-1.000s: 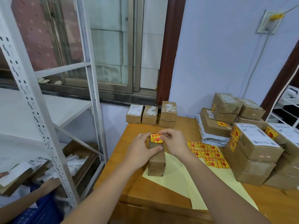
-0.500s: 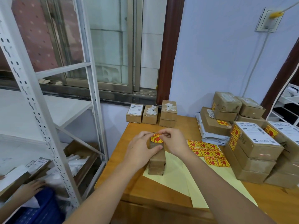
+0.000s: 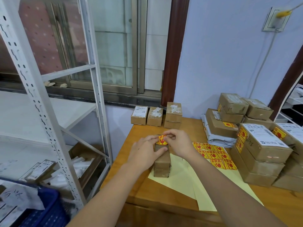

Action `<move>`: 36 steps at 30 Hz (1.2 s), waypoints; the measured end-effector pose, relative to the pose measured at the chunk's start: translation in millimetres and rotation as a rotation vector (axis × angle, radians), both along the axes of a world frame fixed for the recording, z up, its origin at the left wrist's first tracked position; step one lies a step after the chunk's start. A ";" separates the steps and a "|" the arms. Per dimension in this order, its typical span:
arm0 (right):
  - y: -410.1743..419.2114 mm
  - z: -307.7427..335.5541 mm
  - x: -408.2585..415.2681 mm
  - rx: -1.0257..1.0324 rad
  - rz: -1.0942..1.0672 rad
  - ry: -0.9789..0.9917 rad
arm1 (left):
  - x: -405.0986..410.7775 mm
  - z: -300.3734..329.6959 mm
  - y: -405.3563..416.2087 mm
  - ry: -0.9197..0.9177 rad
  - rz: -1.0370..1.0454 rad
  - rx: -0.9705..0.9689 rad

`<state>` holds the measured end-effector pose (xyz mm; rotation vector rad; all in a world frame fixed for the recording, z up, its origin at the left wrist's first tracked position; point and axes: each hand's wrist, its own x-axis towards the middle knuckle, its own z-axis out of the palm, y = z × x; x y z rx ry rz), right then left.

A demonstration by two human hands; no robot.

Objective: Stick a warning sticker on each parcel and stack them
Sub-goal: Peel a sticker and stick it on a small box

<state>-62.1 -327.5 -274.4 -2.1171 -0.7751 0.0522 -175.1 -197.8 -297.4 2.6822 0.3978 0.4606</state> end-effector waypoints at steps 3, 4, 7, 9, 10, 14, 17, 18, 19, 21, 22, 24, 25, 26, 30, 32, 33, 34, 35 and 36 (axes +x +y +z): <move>-2.7 2.5 0.6 0.005 0.000 0.002 | -0.1 1.7 -1.2 0.018 -0.001 0.012; -3.2 3.5 1.0 0.006 -0.013 -0.006 | -0.3 2.2 -1.6 0.020 0.001 0.012; -4.0 5.8 2.5 0.040 -0.071 -0.023 | -1.7 4.2 -3.6 0.023 0.002 0.003; -3.3 5.9 3.3 0.021 -0.098 -0.047 | -2.7 5.3 -4.5 0.026 0.001 0.000; -2.3 5.3 3.6 0.009 -0.104 -0.054 | -3.2 5.8 -4.9 0.028 0.001 -0.002; 8.0 -3.1 6.0 0.016 -0.104 0.002 | -5.1 8.2 -6.3 0.042 0.000 -0.011; 15.8 -10.2 9.6 0.030 -0.092 0.146 | -5.3 9.1 -6.5 0.044 -0.006 -0.014; 17.3 -12.6 10.4 0.059 -0.090 0.203 | -5.3 8.9 -6.5 0.045 -0.008 -0.017; 18.4 -15.8 11.4 0.093 -0.094 0.243 | -5.1 8.4 -6.2 0.045 -0.009 -0.020; 19.8 -21.9 12.4 0.156 -0.118 0.288 | -4.6 6.5 -5.4 0.040 -0.007 -0.026; 20.2 -23.8 12.1 0.185 -0.127 0.309 | -4.0 5.8 -4.8 0.035 -0.006 -0.031; 21.0 -25.4 11.2 0.222 -0.139 0.331 | -2.7 4.3 -4.5 0.019 -0.004 -0.056; 21.4 -25.6 10.5 0.227 -0.141 0.331 | -1.8 3.0 -4.7 0.009 -0.005 -0.073; 21.9 -25.8 9.4 0.227 -0.144 0.327 | -1.3 1.7 -5.4 -0.003 -0.009 -0.089; 24.0 -27.6 4.1 0.198 -0.160 0.268 | -1.8 -1.8 -7.0 -0.073 -0.032 -0.115; 23.7 -27.2 1.8 0.185 -0.161 0.252 | 1.3 -1.9 -3.2 -0.094 -0.010 -0.151; 23.4 -26.8 1.3 0.179 -0.163 0.248 | 4.2 -1.8 -1.0 -0.107 0.017 -0.226; 22.9 -27.0 0.6 0.172 -0.165 0.242 | 7.9 -0.8 0.8 -0.127 0.052 -0.337; 22.6 -27.3 0.0 0.166 -0.167 0.235 | 12.4 0.6 2.2 -0.152 0.091 -0.471; 22.5 -27.6 -0.8 0.162 -0.168 0.226 | 17.3 2.6 3.6 -0.169 0.126 -0.612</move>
